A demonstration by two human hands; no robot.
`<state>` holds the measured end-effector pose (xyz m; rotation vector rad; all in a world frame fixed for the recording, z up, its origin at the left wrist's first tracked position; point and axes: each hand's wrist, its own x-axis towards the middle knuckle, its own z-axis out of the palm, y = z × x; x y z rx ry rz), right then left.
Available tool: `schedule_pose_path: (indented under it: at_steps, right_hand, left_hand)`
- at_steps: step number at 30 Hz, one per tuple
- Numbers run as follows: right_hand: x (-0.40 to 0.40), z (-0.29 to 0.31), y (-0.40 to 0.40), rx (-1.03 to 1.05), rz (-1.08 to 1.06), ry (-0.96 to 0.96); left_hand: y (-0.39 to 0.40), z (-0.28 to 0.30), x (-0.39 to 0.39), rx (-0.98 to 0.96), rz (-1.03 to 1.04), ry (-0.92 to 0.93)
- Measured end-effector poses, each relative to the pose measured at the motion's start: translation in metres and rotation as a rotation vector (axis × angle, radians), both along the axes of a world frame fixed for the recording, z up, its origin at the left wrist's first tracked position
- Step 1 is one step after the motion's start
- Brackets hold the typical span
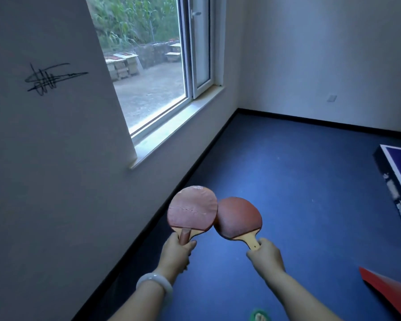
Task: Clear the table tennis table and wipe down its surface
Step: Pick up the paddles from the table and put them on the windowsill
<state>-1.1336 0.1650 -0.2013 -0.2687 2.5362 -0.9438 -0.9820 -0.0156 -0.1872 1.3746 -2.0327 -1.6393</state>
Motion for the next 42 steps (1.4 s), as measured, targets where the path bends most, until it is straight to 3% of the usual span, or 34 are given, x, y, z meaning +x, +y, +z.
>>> schedule_pose_path:
  at_steps: [12, 29, 42]
  right_hand:
    - [-0.242, 0.002, -0.160, 0.083, 0.322, 0.000]
    - [-0.379, -0.010, -0.458, 0.080, 0.566, -0.027]
    - [-0.448, -0.031, -0.651, 0.181, 0.899, -0.105]
  left_hand:
    - [-0.107, -0.010, -0.181, 0.054, 0.305, -0.029]
    - [-0.356, -0.017, -0.304, 0.065, 0.476, -0.040]
    - [-0.471, -0.038, -0.379, 0.169, 0.734, -0.128]
